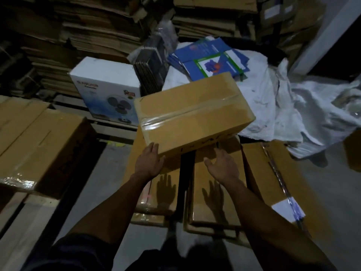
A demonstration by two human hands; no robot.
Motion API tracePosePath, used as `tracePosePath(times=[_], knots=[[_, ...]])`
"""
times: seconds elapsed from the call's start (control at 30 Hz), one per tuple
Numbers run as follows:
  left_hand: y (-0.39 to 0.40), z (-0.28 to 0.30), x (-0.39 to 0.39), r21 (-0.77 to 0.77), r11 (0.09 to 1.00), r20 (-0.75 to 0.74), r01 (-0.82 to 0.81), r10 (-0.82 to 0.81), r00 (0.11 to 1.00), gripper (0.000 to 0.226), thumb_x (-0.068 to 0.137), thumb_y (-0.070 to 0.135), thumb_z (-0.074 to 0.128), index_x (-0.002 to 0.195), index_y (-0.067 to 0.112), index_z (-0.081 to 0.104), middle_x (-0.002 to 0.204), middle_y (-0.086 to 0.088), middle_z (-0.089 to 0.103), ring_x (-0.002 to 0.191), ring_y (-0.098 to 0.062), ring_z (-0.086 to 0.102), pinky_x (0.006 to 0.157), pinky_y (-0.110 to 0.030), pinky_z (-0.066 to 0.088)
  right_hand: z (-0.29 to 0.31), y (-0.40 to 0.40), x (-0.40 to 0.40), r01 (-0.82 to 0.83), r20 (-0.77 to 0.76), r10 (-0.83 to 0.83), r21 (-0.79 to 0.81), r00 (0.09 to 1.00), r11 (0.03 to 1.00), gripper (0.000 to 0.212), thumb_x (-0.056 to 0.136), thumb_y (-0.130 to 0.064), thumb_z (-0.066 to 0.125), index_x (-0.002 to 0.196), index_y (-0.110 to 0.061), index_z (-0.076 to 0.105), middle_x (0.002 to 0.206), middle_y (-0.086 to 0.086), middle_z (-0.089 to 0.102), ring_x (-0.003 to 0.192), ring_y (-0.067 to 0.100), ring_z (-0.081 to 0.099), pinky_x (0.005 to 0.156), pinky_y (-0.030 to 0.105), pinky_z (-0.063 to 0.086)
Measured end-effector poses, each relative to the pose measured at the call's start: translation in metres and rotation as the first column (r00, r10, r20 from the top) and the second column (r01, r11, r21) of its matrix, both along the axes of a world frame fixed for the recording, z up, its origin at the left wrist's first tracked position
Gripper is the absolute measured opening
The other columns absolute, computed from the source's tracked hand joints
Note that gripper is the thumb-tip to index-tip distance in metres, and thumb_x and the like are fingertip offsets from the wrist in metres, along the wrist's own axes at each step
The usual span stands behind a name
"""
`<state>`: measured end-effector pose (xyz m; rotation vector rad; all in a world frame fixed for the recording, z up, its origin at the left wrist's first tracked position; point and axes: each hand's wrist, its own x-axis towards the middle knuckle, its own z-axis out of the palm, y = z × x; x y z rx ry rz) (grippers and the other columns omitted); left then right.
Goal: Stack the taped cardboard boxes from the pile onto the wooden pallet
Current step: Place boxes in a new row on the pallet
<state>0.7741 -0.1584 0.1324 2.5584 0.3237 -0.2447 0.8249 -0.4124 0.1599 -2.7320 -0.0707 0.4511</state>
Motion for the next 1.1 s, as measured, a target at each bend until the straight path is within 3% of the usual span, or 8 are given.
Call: tracePosePath(times=[0.13,0.3,0.4,0.53,0.7,0.83,0.97,1.1], knots=[[0.003,-0.013,0.044,-0.22,0.924,-0.024,-0.314,0.317,0.948,0.067,0.093,0.047,0.052,0.144,0.006,0.037,0.146,-0.017,0.043,0.132,-0.035,0.043,0.107,-0.05,0.039,0.004,-0.014,0.077,0.02,0.044,-0.022,0.064,0.999,0.998,0.074,0.095,-0.059,0.048,0.152,-0.017,0.031,0.157,0.008,0.032,0.141,0.032,0.034,0.111,0.046,0.036],[-0.001,-0.039,0.088,-0.351,0.676,-0.052,-0.647,0.676,0.735,0.052,0.087,0.045,0.064,0.122,0.007,0.053,0.111,-0.012,0.063,0.1,-0.033,0.064,0.08,-0.043,0.055,-0.008,-0.028,0.175,0.084,0.087,-0.095,0.124,0.992,0.989,0.084,0.091,-0.062,0.05,0.155,-0.014,0.022,0.159,0.01,0.026,0.144,0.034,0.028,0.115,0.049,0.03],[-0.01,-0.043,0.115,-0.422,0.533,-0.078,-0.733,0.784,0.615,0.046,0.088,0.036,0.068,0.12,0.006,0.056,0.107,-0.012,0.063,0.098,-0.031,0.062,0.081,-0.04,0.053,-0.02,-0.037,0.227,0.142,0.15,-0.156,0.103,0.976,0.985,0.089,0.09,-0.06,0.055,0.156,-0.013,0.018,0.161,0.013,0.021,0.147,0.034,0.021,0.119,0.049,0.022],[-0.015,-0.051,0.143,-0.505,0.399,-0.102,-0.765,0.852,0.513,0.026,0.089,0.024,0.071,0.106,0.011,0.058,0.099,-0.01,0.061,0.097,-0.028,0.062,0.086,-0.042,0.052,-0.029,-0.041,0.282,0.166,0.198,-0.184,0.106,0.963,0.98,0.097,0.088,-0.059,0.059,0.157,-0.012,0.009,0.165,0.013,0.008,0.151,0.03,0.008,0.122,0.045,0.01],[-0.011,-0.054,0.164,-0.51,0.284,-0.173,-0.812,0.891,0.42,0.048,0.089,0.025,0.071,0.125,0.002,0.049,0.107,-0.015,0.055,0.106,-0.038,0.059,0.08,-0.04,0.044,-0.045,-0.032,0.334,0.194,0.26,-0.207,0.074,0.943,0.978,0.107,0.084,-0.066,0.058,0.157,-0.01,0.004,0.165,0.013,0.008,0.152,0.031,0.008,0.123,0.046,0.008],[0.009,-0.071,0.172,-0.527,0.261,-0.221,-0.809,0.877,0.427,0.05,0.08,0.033,0.079,0.114,0.001,0.059,0.108,-0.02,0.066,0.088,-0.033,0.064,0.069,-0.037,0.052,-0.051,-0.027,0.362,0.247,0.284,-0.254,0.061,0.925,0.967,0.112,0.079,-0.067,0.064,0.156,-0.005,0.01,0.16,0.017,0.021,0.147,0.035,0.022,0.12,0.048,0.015],[0.019,-0.085,0.175,-0.547,0.219,-0.247,-0.808,0.88,0.405,0.058,0.078,0.03,0.081,0.125,0.006,0.057,0.114,-0.015,0.064,0.102,-0.034,0.063,0.059,-0.036,0.053,-0.058,-0.025,0.373,0.29,0.309,-0.292,0.054,0.905,0.956,0.116,0.075,-0.067,0.07,0.155,-0.006,0.012,0.155,0.019,0.028,0.141,0.038,0.03,0.115,0.049,0.023],[0.023,-0.086,0.174,-0.566,0.192,-0.266,-0.802,0.878,0.398,0.048,0.079,0.025,0.08,0.116,0.006,0.059,0.106,-0.012,0.065,0.089,-0.028,0.062,0.057,-0.035,0.053,-0.06,-0.024,0.371,0.296,0.333,-0.301,0.065,0.894,0.953,0.116,0.073,-0.066,0.072,0.155,-0.006,0.016,0.153,0.02,0.031,0.138,0.039,0.031,0.114,0.049,0.023]])
